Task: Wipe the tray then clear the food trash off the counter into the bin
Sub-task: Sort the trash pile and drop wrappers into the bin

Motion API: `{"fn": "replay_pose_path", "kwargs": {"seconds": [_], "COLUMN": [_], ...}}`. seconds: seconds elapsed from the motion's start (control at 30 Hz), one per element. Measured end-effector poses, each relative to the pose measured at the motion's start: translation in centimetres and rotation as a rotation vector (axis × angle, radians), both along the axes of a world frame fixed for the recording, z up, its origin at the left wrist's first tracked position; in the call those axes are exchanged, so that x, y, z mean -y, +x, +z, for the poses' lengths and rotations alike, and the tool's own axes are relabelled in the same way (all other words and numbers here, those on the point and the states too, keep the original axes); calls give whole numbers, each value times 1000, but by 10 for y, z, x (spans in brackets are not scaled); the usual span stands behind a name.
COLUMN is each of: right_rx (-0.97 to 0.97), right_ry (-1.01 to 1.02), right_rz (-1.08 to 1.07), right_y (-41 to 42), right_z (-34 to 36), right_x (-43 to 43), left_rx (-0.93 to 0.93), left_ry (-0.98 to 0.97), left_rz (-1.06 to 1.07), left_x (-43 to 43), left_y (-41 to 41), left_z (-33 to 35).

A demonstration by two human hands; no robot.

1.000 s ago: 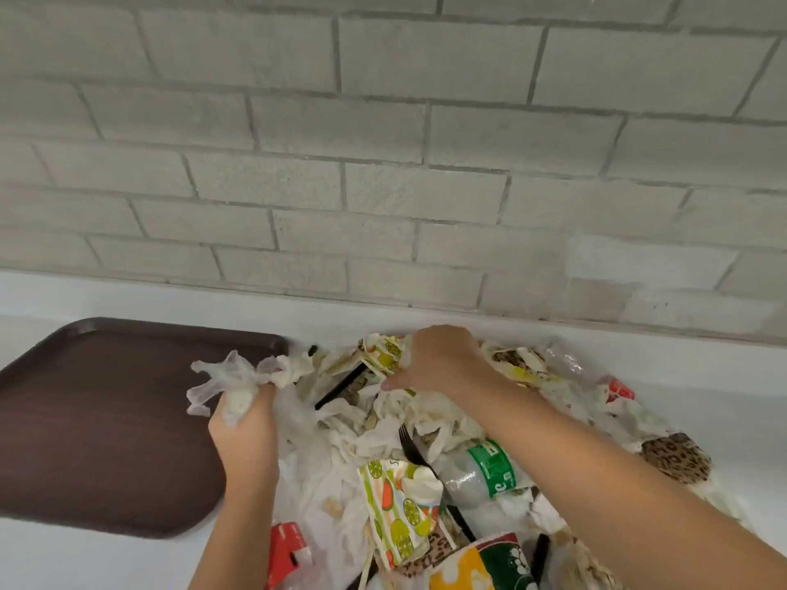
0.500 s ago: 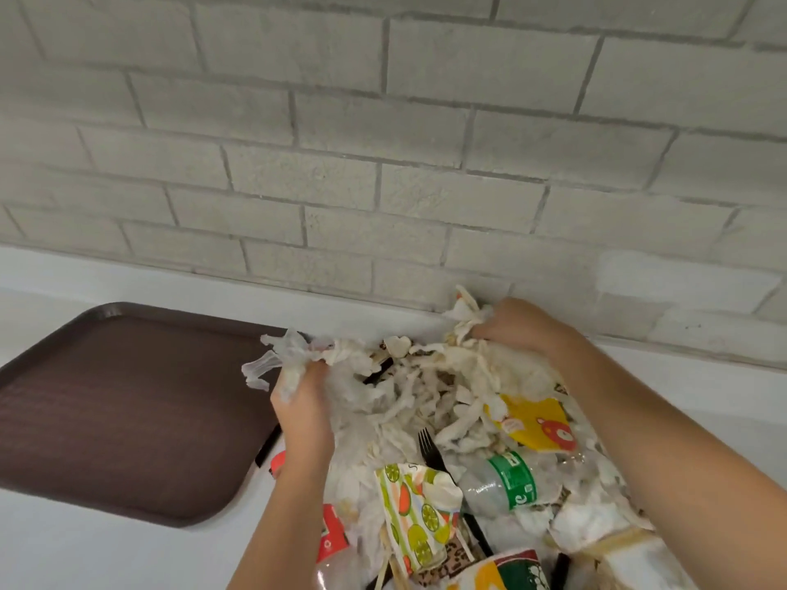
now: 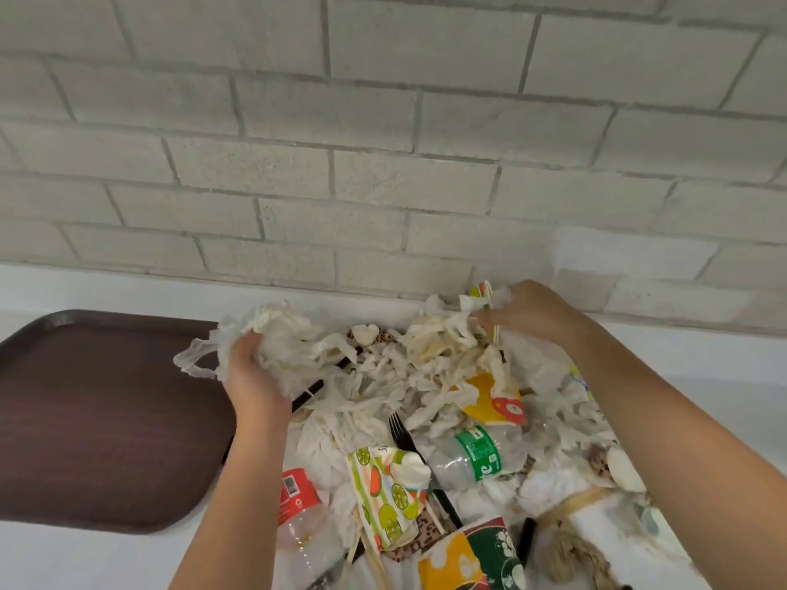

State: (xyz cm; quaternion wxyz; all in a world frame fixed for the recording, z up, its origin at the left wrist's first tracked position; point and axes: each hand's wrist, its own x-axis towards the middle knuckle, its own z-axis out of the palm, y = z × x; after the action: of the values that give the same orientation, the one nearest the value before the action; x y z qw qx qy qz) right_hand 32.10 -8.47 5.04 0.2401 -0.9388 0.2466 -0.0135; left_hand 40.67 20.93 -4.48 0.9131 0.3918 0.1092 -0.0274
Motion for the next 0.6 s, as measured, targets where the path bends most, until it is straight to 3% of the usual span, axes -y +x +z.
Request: {"fn": "replay_pose_path", "kwargs": {"seconds": [0.17,0.4,0.6], "right_rx": [69,445,646], "right_ry": [65,408,523], "right_rz": [-10,-159,-291], "right_y": [-10,-59,-117], "right_z": [7,16,21], "right_x": [-7,0,-9], "left_rx": [12,18,-30], "left_ry": [135,230,226], "left_rz": [67,162,202], "left_x": [-14,-34,-37], "left_y": [-17,-31,-46], "left_z": [-6,-12,2]}}
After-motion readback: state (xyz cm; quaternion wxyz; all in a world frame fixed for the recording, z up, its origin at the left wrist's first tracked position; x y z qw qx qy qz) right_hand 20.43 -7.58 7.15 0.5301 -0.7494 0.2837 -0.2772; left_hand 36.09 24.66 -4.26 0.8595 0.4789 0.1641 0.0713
